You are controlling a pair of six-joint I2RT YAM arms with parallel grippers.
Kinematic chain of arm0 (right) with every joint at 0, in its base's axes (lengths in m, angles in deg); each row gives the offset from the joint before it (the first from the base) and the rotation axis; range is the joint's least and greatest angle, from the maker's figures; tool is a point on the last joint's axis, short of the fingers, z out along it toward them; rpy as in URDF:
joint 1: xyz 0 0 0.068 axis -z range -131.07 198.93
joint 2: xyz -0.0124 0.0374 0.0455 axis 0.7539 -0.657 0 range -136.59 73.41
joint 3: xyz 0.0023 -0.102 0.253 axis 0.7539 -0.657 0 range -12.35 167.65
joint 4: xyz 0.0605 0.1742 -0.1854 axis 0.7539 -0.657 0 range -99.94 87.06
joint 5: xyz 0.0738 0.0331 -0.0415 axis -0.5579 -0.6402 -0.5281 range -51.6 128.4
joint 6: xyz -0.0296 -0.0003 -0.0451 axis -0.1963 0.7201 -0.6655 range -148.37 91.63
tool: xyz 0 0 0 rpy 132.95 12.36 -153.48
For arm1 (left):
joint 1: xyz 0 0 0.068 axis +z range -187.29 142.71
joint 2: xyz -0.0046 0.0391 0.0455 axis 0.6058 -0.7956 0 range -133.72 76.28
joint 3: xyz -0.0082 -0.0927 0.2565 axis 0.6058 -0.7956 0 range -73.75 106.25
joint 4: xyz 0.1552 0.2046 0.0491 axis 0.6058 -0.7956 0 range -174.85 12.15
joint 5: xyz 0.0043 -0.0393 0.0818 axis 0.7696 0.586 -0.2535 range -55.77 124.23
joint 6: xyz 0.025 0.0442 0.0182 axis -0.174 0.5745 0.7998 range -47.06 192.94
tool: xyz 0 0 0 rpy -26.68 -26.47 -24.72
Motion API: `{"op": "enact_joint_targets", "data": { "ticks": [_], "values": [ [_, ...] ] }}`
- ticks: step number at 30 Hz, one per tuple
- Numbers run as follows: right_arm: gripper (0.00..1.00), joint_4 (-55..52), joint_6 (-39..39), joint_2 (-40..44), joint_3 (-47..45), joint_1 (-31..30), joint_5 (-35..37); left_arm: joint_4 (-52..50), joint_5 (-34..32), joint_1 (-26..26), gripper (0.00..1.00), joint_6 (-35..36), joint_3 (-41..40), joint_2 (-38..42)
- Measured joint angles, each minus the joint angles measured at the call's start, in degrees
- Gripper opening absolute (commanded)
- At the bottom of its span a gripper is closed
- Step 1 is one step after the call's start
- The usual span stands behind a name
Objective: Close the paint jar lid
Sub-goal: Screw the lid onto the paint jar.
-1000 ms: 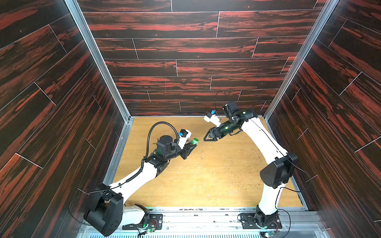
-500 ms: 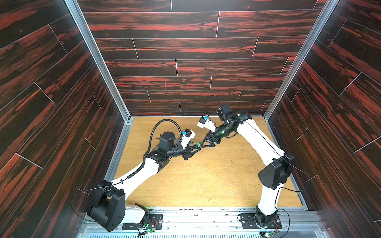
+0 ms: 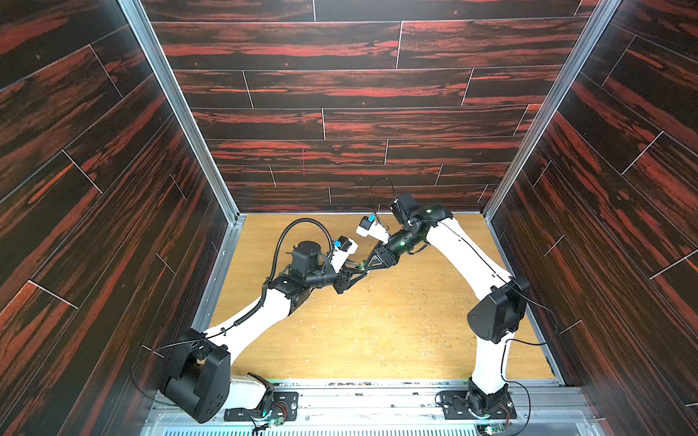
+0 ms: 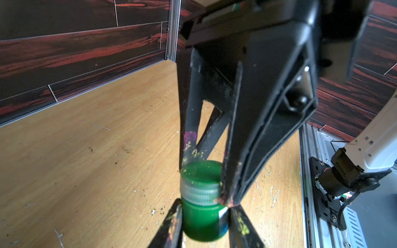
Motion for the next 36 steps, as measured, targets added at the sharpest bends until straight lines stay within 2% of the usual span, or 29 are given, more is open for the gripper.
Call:
{"op": "enact_joint_targets", "data": {
  "ticks": [3, 5, 9, 16, 20, 21, 23, 24, 28, 31, 36],
  "values": [
    [0.26, 0.5, 2.86, -1.44, 2.6, -0.02, 0.55, 2.45, -3.58, -0.28, 0.12, 0.11, -0.42, 0.02],
    [0.26, 1.38, 6.27, -2.73, 4.11, -0.07, 1.33, 4.57, -8.85, -1.38, 0.11, 1.05, -1.33, 0.07],
    [0.23, 3.19, 17.88, -6.21, 6.23, -0.46, 3.67, 6.75, -24.85, -5.7, 0.11, 5.35, -2.89, -0.66],
    [0.22, 8.52, 41.77, -13.73, 10.6, -1.31, 7.54, 13.38, -52.11, -11.58, 0.1, 14.6, -2.95, -8.9],
    [0.27, 9.94, 49.35, -17.09, 14.58, -1.38, 6.43, 17.49, -60.35, -12.44, 0.1, 17.77, -2.97, -11.65],
    [0.34, 10.25, 50.56, -17.29, 14.86, -1.44, 6.43, 18.12, -61.9, -12.72, 0.1, 18.36, -2.97, -11.96],
    [0.43, 10.43, 52.24, -17.29, 15.08, -1.53, 6.51, 18.88, -63.84, -13.2, 0.1, 19.3, -2.99, -12.09],
    [0.51, 10.4, 53.11, -17.18, 15.3, -1.57, 6.49, 19.3, -64.48, -13.4, 0.1, 19.63, -3.04, -12.07],
    [0.62, 9.92, 53.18, -15.19, 14.47, -1.6, 5.55, 20.83, -62.45, -13.62, 0.1, 19.08, -3.56, -10.97],
    [0.66, 8.17, 49.53, -11.56, 12.35, -1.31, 4.98, 20.55, -54.6, -11.43, 0.1, 15.58, -5.27, -6.75],
    [0.68, 3.37, 36.7, -4.81, 11.5, 0.85, 4.81, 17.84, -37.0, -4.63, 0.11, 8.04, -6.38, 2.58]
  ]
}}
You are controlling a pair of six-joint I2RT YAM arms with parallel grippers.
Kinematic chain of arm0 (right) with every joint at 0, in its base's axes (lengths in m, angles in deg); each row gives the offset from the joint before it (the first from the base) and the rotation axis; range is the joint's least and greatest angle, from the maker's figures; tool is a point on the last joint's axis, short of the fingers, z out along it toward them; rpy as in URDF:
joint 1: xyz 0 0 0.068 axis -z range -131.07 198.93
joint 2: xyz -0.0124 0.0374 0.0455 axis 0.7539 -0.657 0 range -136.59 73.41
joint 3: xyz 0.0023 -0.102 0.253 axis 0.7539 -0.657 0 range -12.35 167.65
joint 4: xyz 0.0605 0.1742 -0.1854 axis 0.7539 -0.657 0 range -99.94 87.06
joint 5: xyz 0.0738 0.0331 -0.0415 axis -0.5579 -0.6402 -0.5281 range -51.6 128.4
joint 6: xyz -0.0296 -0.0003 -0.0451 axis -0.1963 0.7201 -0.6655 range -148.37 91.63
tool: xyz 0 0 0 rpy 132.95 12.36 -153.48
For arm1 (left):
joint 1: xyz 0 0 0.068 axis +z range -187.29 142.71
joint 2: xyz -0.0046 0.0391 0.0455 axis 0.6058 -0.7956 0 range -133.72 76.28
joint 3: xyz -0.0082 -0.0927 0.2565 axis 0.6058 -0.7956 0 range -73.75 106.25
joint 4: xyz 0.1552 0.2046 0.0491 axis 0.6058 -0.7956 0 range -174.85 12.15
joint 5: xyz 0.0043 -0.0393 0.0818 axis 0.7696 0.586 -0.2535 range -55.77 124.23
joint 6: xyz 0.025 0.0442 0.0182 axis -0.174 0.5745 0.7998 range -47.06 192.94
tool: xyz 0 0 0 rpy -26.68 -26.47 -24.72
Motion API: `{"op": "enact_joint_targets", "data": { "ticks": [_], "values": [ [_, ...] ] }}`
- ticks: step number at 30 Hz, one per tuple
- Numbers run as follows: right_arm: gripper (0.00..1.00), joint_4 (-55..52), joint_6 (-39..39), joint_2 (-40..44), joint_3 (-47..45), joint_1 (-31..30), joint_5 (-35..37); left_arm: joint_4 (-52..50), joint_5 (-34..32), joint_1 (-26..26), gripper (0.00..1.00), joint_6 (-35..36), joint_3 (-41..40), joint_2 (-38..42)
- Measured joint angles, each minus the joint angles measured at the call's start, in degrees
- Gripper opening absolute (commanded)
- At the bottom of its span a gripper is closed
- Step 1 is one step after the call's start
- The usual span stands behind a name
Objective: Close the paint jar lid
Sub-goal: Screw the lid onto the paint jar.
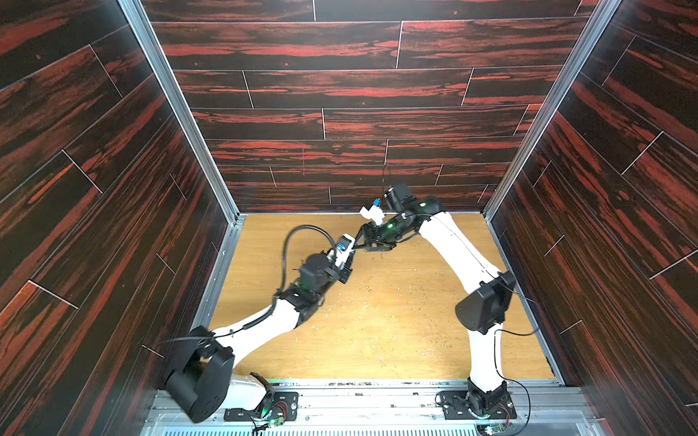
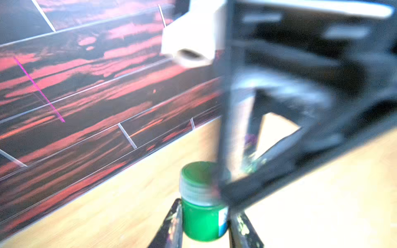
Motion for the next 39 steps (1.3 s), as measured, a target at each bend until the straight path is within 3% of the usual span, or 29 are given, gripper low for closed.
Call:
{"op": "enact_joint_targets", "data": {
  "ticks": [3, 8, 14, 33, 36, 39],
  "values": [
    [0.68, -2.16, -8.66, 3.28, -1.01, 1.57, 0.15, -2.71, 8.61, 2.89, 0.11, -3.19, 0.35, 2.78],
    [0.68, -4.44, -22.27, 5.4, -4.72, 1.9, -1.7, -11.15, 23.19, 3.32, 0.11, -6.49, 3.63, 3.1],
    [0.68, -6.56, -32.04, 5.29, -5.44, 1.77, -6.25, -18.12, 32.7, 3.39, 0.11, -7.61, 6.75, 2.25],
    [0.68, -8.61, -36.98, 5.29, -8.44, 0.04, -9.75, -21.38, 36.7, 3.39, 0.11, -8.04, 7.63, 1.18],
    [0.57, -8.72, -36.87, 5.18, -8.79, -0.39, -9.51, -21.35, 36.76, 3.39, 0.11, -8.02, 7.65, 1.18],
    [0.38, -8.7, -36.57, 5.14, -8.79, -0.59, -9.33, -21.51, 36.68, 3.39, 0.11, -8.0, 7.65, 1.18]
  ]
}}
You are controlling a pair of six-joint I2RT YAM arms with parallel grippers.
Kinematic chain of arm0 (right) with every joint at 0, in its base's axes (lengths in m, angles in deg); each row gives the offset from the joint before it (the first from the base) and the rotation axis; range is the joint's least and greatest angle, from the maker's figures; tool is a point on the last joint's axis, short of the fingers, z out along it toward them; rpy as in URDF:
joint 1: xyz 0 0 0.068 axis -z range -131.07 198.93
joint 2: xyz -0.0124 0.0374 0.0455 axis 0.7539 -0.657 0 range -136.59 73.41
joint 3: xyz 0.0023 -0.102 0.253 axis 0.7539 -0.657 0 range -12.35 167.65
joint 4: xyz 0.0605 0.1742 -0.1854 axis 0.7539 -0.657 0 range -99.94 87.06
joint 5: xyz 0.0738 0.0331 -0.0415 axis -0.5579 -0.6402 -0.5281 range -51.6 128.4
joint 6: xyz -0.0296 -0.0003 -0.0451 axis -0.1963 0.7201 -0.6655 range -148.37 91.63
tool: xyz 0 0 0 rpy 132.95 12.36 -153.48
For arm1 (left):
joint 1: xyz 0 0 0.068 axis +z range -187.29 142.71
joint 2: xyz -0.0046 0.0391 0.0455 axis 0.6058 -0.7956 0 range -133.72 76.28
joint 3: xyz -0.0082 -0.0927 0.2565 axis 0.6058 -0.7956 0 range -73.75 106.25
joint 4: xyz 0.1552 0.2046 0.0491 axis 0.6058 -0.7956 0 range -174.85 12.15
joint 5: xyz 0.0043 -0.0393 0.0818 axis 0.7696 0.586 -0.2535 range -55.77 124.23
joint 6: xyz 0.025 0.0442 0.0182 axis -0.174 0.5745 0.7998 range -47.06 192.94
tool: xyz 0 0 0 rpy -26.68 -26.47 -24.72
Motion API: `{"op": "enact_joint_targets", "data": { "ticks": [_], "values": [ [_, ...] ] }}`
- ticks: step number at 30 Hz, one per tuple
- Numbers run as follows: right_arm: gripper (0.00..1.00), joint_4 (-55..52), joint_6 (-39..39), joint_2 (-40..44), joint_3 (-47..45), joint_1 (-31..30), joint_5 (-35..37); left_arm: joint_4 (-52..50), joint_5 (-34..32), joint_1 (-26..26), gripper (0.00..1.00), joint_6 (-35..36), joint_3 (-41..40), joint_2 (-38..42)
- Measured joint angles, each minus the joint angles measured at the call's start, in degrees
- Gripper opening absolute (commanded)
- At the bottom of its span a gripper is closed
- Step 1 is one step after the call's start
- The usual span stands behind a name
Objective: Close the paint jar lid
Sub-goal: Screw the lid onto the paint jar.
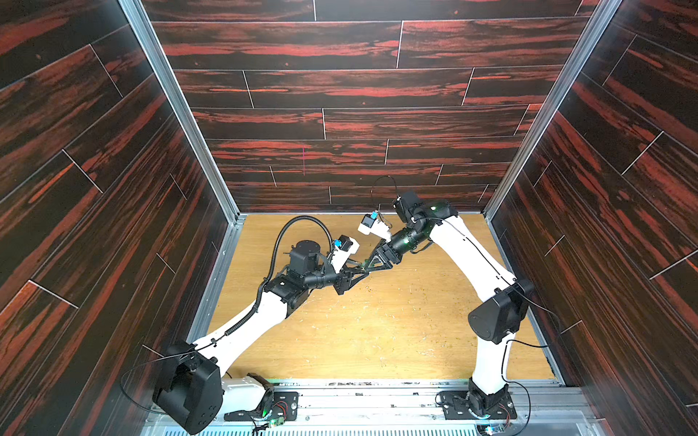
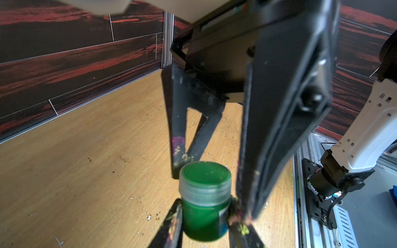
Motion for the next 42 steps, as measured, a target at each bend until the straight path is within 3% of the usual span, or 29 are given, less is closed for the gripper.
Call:
{"op": "enact_joint_targets", "data": {
  "ticks": [2, 7, 11, 24, 29, 30, 32, 34, 37, 42],
  "values": [
    [0.31, 0.28, 0.17, -0.02, 0.0, 0.07, 0.22, -0.02, 0.02, 0.02, 0.1, 0.0, 0.02, 0.0],
    [0.24, 1.68, 2.4, -0.09, 0.0, -0.09, 0.72, 0.2, -1.42, 0.04, 0.1, 0.48, 0.07, -0.04],
    [0.21, 5.2, 7.56, -0.94, 0.42, -0.59, 2.19, 1.99, -6.38, -0.48, 0.1, 1.33, -0.61, -0.11],
    [0.15, 6.43, 43.06, -19.65, 23.34, -3.98, 10.91, 13.57, -52.52, -8.98, 0.09, 14.64, -5.18, -5.75],
    [0.14, 6.56, 50.82, -21.81, 27.12, -4.74, 12.37, 19.32, -62.34, -11.26, 0.09, 18.23, -6.36, -7.8],
    [0.18, 6.71, 51.78, -21.81, 27.15, -4.9, 12.61, 19.89, -63.43, -11.56, 0.09, 18.78, -6.54, -7.85],
    [0.42, 7.04, 53.31, -21.81, 27.15, -5.14, 12.68, 20.65, -64.96, -11.93, 0.08, 19.63, -6.99, -7.87],
    [0.54, 7.04, 53.99, -21.81, 27.45, -5.33, 12.9, 21.49, -65.53, -12.13, 0.08, 19.56, -7.32, -7.87],
    [0.6, 6.05, 52.92, -21.57, 27.98, -5.51, 13.07, 22.45, -61.92, -12.76, 0.08, 19.1, -7.78, -6.51],
    [0.64, 6.12, 45.99, -17.49, 23.63, -4.2, 10.32, 17.44, -44.92, -10.12, 0.1, 13.84, -8.33, 2.64]
  ]
}}
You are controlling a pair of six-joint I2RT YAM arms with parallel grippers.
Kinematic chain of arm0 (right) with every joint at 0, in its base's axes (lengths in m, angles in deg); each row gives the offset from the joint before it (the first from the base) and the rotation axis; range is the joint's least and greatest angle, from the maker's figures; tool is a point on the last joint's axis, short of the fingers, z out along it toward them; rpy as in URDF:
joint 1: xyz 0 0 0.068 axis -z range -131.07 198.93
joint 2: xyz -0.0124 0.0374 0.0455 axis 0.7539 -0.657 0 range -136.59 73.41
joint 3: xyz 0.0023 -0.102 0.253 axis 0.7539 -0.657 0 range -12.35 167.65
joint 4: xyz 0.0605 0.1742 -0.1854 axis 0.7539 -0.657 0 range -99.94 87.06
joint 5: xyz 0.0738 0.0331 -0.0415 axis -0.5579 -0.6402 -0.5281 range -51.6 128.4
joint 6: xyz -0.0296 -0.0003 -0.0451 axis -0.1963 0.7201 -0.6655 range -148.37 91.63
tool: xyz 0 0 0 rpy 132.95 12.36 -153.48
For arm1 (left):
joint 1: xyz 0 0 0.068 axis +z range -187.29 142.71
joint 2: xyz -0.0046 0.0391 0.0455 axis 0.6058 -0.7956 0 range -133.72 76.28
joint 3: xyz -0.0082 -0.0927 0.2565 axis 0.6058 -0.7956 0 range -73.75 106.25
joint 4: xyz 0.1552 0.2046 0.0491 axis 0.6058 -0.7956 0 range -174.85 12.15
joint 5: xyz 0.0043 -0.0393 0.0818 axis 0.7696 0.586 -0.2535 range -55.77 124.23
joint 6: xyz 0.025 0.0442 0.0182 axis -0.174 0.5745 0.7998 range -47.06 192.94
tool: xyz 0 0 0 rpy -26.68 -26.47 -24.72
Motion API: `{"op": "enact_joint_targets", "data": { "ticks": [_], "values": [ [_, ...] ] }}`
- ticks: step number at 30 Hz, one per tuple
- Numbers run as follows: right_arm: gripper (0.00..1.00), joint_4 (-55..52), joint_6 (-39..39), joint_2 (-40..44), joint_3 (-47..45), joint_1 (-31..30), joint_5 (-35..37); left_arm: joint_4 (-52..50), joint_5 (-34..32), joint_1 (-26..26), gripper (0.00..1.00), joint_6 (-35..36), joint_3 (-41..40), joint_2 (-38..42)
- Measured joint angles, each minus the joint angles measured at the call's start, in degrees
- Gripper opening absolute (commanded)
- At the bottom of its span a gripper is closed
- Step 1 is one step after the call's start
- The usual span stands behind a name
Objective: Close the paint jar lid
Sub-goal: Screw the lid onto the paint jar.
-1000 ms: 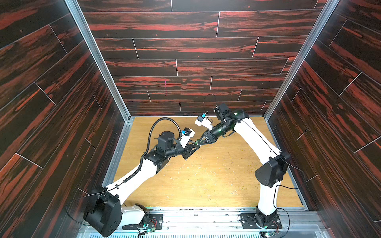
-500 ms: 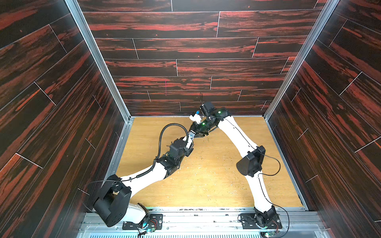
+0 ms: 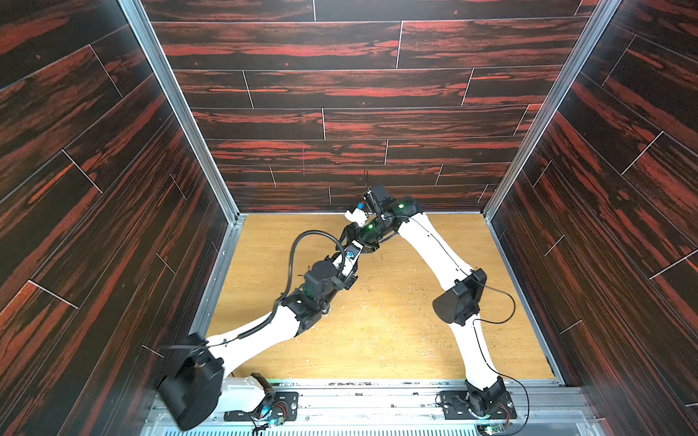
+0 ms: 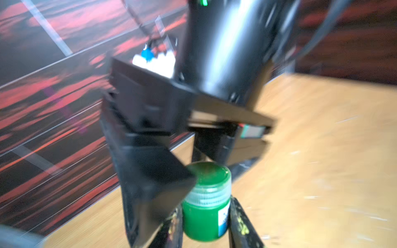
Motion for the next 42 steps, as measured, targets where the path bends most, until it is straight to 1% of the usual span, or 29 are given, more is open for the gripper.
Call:
{"op": "enact_joint_targets", "data": {
  "ticks": [2, 4, 8, 11, 14, 17, 21, 27, 29, 30, 32, 36, 37, 39, 40, 41, 42],
  "values": [
    [0.65, 0.2, -4.35, 3.85, -2.99, 1.49, -2.36, -1.57, 9.31, 2.29, 0.1, -2.84, -0.28, 3.13],
    [0.65, -0.22, -9.35, 7.74, -5.64, 3.02, -3.17, -3.67, 15.78, 4.79, 0.1, -5.46, -0.33, 5.11],
    [0.66, -1.79, -20.15, 15.08, -10.71, 6.69, -5.35, -7.32, 24.11, 8.46, 0.1, -8.96, 0.09, 6.27],
    [0.66, -4.13, -26.67, 16.9, -11.89, 7.06, -6.91, -9.25, 28.41, 8.61, 0.1, -10.58, 0.57, 5.73],
    [0.66, -5.05, -30.64, 16.98, -14.32, 6.43, -7.32, -9.81, 30.86, 8.5, 0.1, -11.85, 0.57, 5.51],
    [0.66, -5.62, -32.59, 16.52, -17.05, 6.12, -7.58, -9.68, 32.28, 8.5, 0.1, -12.85, 0.79, 4.98],
    [0.66, -5.46, -33.77, 16.31, -18.84, 5.73, -8.44, -9.53, 33.11, 8.52, 0.1, -13.64, 1.03, 4.17],
    [0.66, -4.96, -34.1, 16.26, -19.1, 3.74, -9.73, -9.11, 33.53, 8.5, 0.11, -14.19, 1.11, 3.72],
    [0.65, -5.01, -34.25, 16.02, -19.1, 3.13, -10.14, -8.74, 33.51, 8.5, 0.11, -14.27, 1.11, 3.72],
    [0.64, -5.01, -34.36, 15.78, -19.1, 2.84, -10.36, -8.5, 33.48, 8.5, 0.11, -14.29, 1.11, 3.72],
    [0.57, -5.03, -34.42, 15.21, -19.1, 2.36, -10.91, -8.37, 33.46, 8.52, 0.11, -14.25, 1.11, 3.69],
    [0.4, -4.94, -34.25, 14.71, -19.1, 2.34, -10.99, -8.57, 33.73, 8.52, 0.11, -14.27, 1.09, 3.02],
    [0.38, -4.92, -33.99, 14.67, -19.06, 2.49, -10.58, -8.39, 33.79, 8.52, 0.14, -14.32, 1.14, 2.97],
    [0.33, -5.05, -33.42, 14.64, -18.62, 2.58, -9.88, -8.24, 33.62, 8.52, 0.25, -14.47, 1.22, 2.84],
    [0.32, -5.22, -32.98, 14.58, -17.99, 2.45, -9.11, -8.0, 33.42, 8.52, 0.35, -14.51, 1.27, 2.69],
    [0.29, -5.53, -32.68, 14.34, -17.16, 2.34, -8.35, -7.69, 33.22, 8.52, 0.5, -14.56, 1.33, 2.58],
    [0.27, -5.99, -32.26, 13.84, -15.76, 2.27, -7.45, -7.19, 32.83, 8.52, 0.61, -14.53, 1.38, 2.49]
  ]
}}
